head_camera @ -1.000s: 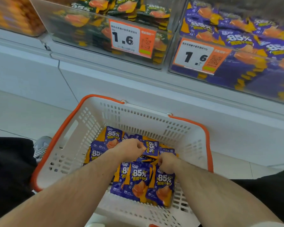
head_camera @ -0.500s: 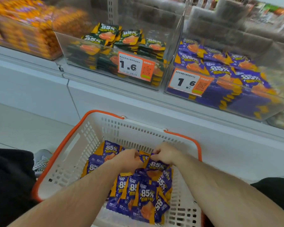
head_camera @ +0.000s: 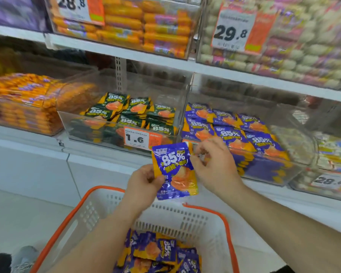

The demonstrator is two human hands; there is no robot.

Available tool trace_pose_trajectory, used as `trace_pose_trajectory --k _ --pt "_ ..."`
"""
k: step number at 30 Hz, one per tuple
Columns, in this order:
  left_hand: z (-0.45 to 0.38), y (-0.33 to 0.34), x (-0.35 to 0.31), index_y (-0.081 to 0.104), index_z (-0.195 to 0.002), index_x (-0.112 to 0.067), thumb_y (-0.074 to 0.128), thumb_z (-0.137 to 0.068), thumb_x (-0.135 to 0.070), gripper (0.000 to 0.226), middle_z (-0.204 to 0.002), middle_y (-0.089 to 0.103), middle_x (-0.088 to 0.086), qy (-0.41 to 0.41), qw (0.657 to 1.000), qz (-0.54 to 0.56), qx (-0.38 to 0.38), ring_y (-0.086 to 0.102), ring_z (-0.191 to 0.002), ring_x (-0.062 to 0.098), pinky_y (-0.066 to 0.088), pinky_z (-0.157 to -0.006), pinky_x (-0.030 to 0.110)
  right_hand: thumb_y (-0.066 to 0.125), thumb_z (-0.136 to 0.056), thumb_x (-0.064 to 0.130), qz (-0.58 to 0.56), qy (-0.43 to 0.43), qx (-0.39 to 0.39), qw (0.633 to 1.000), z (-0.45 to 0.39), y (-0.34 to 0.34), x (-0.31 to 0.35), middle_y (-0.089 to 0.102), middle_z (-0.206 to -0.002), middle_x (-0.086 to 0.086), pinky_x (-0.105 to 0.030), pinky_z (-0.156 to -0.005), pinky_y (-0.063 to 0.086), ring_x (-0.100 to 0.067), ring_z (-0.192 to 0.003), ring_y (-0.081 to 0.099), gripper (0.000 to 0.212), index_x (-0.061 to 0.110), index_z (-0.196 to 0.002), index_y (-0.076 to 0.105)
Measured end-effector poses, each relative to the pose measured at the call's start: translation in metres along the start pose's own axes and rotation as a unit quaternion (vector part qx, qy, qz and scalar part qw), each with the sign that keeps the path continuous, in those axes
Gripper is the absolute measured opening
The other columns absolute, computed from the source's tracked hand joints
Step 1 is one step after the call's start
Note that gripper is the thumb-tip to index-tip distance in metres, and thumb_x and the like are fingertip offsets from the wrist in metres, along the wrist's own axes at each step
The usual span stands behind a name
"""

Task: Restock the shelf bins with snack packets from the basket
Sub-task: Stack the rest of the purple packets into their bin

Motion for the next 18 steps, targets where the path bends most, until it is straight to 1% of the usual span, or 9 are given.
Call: trace_pose_trajectory --k 3,6,9,11,12,14,16,17,18 --pt "-0.002 0.009 -0.028 0.069 -0.092 -0.017 0.057 -0.091 0.008 0.027 -0.086 0.076 0.001 0.015 0.999 0.051 -0.012 0.071 -0.082 0.020 0.056 -0.075 0.036 0.073 -0.082 0.014 -0.050 0.062 0.015 0.997 0.005 -0.012 -0.006 0.057 -0.086 0.006 -0.005 -0.071 0.037 -0.004 -0.078 0.050 0.026 0.030 -0.080 0.053" --pt "-0.009 0.023 -0.053 0.068 -0.094 -0.016 0.056 -0.092 0.007 0.025 -0.087 0.076 0.000 0.030 0.997 0.074 0.003 0.071 -0.078 0.015 0.055 -0.067 0.027 0.067 -0.088 0.004 -0.233 0.166 0.045 0.957 0.009 -0.006 -0.016 0.069 -0.071 0.013 -0.009 -0.062 0.047 0.002 -0.068 0.065 0.024 0.027 -0.091 0.060" --pt "-0.024 0.033 -0.078 0.068 -0.090 -0.017 0.058 -0.093 0.002 0.022 -0.087 0.076 -0.002 0.039 0.996 0.086 0.010 0.071 -0.077 0.012 0.056 -0.067 0.026 0.059 -0.085 -0.016 -0.289 0.216 0.018 0.932 0.003 -0.008 -0.032 0.071 -0.089 0.012 -0.017 -0.070 0.053 0.000 -0.078 0.068 0.040 0.021 -0.100 0.064" --pt "-0.037 0.031 -0.099 0.068 -0.092 -0.020 0.060 -0.094 -0.010 0.013 -0.091 0.075 -0.007 0.108 0.994 0.012 -0.030 0.068 -0.085 0.009 0.053 -0.073 0.025 0.057 -0.083 -0.018 -0.324 0.258 -0.021 0.910 -0.006 -0.015 -0.047 0.071 -0.096 0.006 -0.021 -0.070 0.053 -0.006 -0.083 0.068 0.044 0.018 -0.108 0.065" --pt "-0.043 0.026 -0.116 0.068 -0.098 -0.019 0.058 -0.094 -0.018 0.010 -0.100 0.072 -0.006 0.182 0.977 -0.075 -0.077 0.064 -0.094 0.008 0.049 -0.080 0.025 0.057 -0.084 -0.016 -0.335 0.281 -0.047 0.898 -0.013 -0.021 -0.055 0.070 -0.097 0.004 -0.023 -0.069 0.053 -0.009 -0.083 0.067 0.044 0.018 -0.110 0.065" --pt "-0.049 0.034 -0.142 0.064 -0.118 -0.011 0.053 -0.088 -0.031 0.037 -0.123 0.061 0.004 0.302 0.902 -0.275 -0.136 0.052 -0.115 0.016 0.040 -0.096 0.030 0.057 -0.084 -0.013 -0.328 0.314 -0.107 0.885 -0.032 -0.038 -0.081 0.070 -0.101 0.000 -0.024 -0.063 0.052 -0.010 -0.076 0.064 0.044 0.016 -0.116 0.066" --pt "-0.064 0.053 -0.138 0.057 -0.131 -0.010 0.048 -0.086 -0.040 0.055 -0.138 0.051 0.010 0.325 0.841 -0.412 -0.128 0.047 -0.126 0.028 0.040 -0.100 0.042 0.059 -0.083 -0.006 -0.292 0.337 -0.138 0.884 -0.052 -0.050 -0.112 0.070 -0.104 -0.001 -0.028 -0.058 0.053 -0.012 -0.067 0.062 0.044 0.019 -0.119 0.066" --pt "-0.070 0.061 -0.133 0.054 -0.134 -0.012 0.046 -0.086 -0.042 0.057 -0.143 0.049 0.009 0.313 0.822 -0.461 -0.116 0.051 -0.124 0.030 0.043 -0.096 0.045 0.061 -0.081 -0.004 -0.286 0.347 -0.155 0.880 -0.063 -0.055 -0.126 0.071 -0.104 -0.002 -0.031 -0.060 0.057 -0.016 -0.069 0.065 0.044 0.021 -0.118 0.067" --pt "-0.074 0.065 -0.128 0.054 -0.134 -0.014 0.043 -0.086 -0.042 0.057 -0.145 0.048 0.008 0.300 0.808 -0.494 -0.114 0.059 -0.114 0.029 0.048 -0.088 0.044 0.061 -0.079 -0.002 -0.272 0.361 -0.163 0.877 -0.072 -0.060 -0.138 0.071 -0.103 -0.004 -0.037 -0.065 0.059 -0.021 -0.074 0.068 0.044 0.021 -0.116 0.067"
Point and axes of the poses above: each hand's wrist, its own z-axis away from the middle knuckle, its own y-axis out of the palm, x = y × z, the point moved 10 cm from there along -z, towards the middle knuckle
